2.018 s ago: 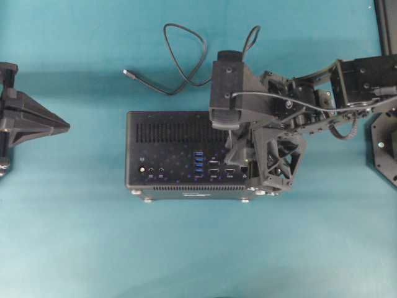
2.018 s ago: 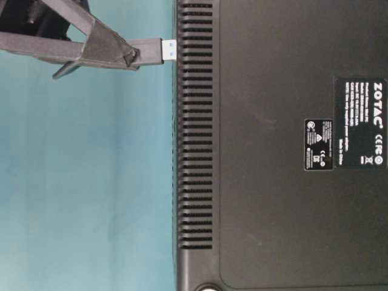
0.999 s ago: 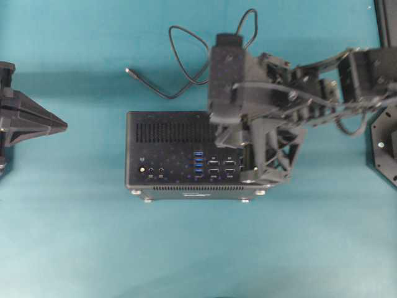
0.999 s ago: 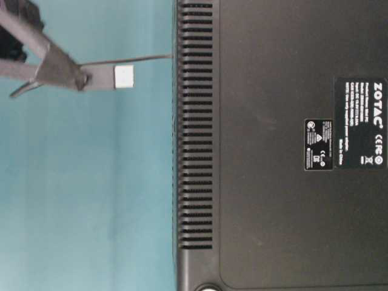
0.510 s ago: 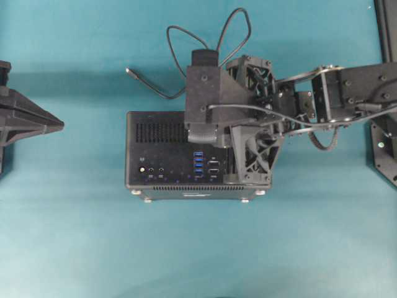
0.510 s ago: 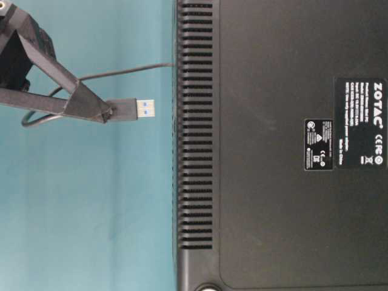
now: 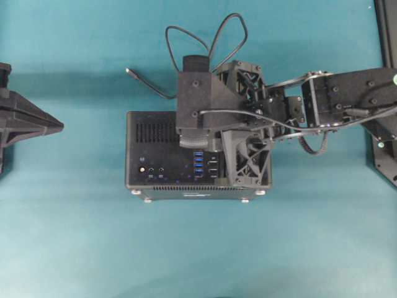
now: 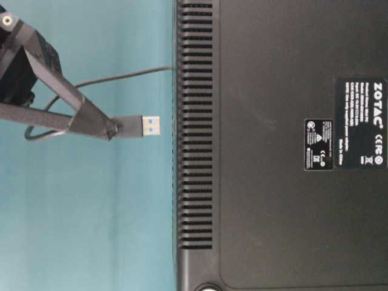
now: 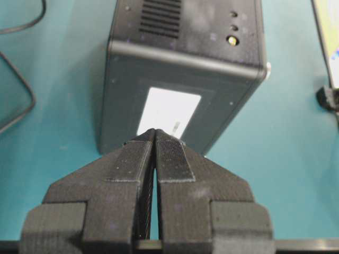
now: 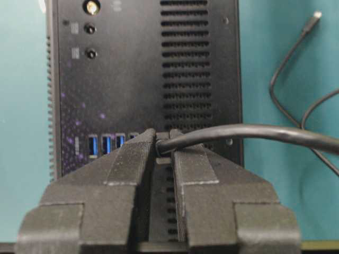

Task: Insert the USB into the PC box with both arms.

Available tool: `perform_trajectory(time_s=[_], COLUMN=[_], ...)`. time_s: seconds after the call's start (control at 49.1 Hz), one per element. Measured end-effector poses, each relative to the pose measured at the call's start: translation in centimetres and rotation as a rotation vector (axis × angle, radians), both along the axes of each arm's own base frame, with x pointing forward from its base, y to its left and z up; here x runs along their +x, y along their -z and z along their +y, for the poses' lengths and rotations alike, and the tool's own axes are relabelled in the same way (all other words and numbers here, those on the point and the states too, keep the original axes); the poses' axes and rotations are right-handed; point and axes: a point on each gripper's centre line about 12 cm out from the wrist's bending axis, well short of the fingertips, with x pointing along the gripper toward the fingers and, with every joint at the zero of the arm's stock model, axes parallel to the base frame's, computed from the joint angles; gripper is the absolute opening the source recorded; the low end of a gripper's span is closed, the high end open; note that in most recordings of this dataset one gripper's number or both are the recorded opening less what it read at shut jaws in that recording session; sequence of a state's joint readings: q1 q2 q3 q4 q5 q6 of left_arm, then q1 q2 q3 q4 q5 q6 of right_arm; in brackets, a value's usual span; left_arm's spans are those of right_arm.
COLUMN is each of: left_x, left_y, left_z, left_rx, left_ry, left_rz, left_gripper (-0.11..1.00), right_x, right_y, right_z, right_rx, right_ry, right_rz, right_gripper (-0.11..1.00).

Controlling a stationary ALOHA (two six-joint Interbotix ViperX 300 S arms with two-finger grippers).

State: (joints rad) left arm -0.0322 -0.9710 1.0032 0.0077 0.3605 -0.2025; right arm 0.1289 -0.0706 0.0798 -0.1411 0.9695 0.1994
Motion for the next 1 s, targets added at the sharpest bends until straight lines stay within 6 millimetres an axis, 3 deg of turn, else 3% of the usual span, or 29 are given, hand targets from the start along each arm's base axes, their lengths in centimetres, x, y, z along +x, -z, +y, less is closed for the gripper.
perform_trajectory(time_s=[0.999], left_x=[-0.1], left_y=[0.0], left_z=[0.0], left_rx=[0.001], left_ry=[0.000], left_rz=[-0.005], left_gripper=[0.00], right_x=[0.0], right_y=[1.3], right_z=[0.6], right_rx=[0.018], right_ry=[0.010], right_rz=[-0.008], right_gripper=[0.09])
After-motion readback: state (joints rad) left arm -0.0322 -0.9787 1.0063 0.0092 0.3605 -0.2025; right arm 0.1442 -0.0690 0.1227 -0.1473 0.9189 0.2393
